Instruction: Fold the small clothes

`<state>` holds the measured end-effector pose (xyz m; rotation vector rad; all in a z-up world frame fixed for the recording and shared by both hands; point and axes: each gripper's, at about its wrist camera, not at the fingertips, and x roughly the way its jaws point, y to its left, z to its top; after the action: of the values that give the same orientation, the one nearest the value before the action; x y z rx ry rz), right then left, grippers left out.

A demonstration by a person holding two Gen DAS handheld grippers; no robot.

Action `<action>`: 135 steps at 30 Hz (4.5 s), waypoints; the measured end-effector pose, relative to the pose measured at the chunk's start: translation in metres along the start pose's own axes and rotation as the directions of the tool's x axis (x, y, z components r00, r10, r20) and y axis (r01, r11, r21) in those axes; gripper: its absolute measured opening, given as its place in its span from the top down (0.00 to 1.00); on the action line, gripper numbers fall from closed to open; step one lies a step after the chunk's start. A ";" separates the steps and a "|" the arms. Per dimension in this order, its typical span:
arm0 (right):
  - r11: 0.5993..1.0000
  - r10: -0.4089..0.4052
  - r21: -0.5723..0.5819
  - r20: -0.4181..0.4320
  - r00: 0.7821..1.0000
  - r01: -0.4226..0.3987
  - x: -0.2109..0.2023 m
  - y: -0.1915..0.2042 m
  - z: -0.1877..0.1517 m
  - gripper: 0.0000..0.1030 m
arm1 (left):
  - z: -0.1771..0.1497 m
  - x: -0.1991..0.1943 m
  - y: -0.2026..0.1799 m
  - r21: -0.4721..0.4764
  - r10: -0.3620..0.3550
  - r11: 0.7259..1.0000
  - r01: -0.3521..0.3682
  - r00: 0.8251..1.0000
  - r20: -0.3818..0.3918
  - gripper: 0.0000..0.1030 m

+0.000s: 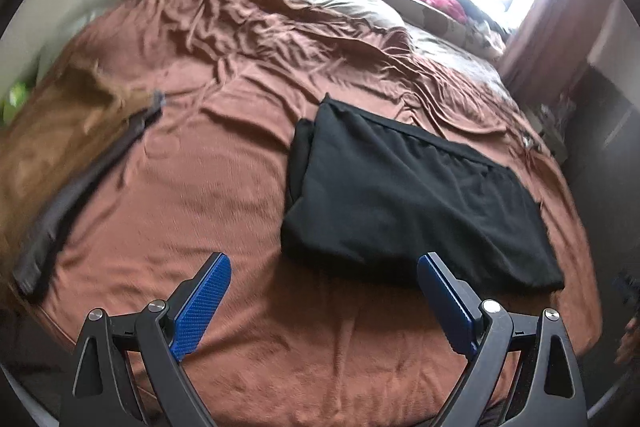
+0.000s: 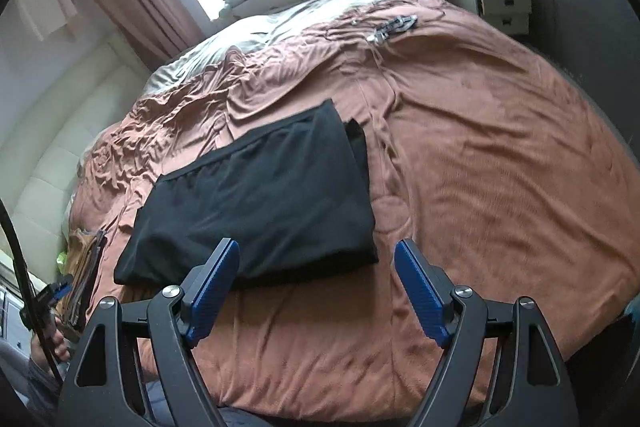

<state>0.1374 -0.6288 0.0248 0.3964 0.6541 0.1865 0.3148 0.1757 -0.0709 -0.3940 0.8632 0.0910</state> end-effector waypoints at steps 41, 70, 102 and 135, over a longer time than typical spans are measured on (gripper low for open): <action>0.884 0.157 0.449 -0.014 0.988 -0.134 0.165 -0.067 -0.035 0.83 | -0.024 0.128 0.047 -0.492 -0.079 0.870 0.030 0.994 -0.079 0.81; 0.921 0.147 0.357 0.050 0.988 -0.155 0.071 -0.054 -0.070 0.91 | -0.046 0.041 0.052 -0.420 -0.157 0.895 0.148 0.988 0.014 0.86; 0.983 -0.018 0.180 -0.043 0.999 0.025 0.018 -0.060 -0.077 0.47 | -0.077 0.019 0.061 -0.269 0.016 0.963 -0.022 1.000 -0.024 0.50; 0.993 0.037 -0.104 -0.171 0.985 -0.056 0.115 0.034 -0.051 0.48 | -0.037 0.071 -0.061 0.080 -0.143 0.985 0.154 0.982 -0.122 0.68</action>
<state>0.1935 -0.5491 -0.0614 0.2932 0.7982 0.3015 0.3489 0.1003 -0.1277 -0.3811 0.9454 -0.1094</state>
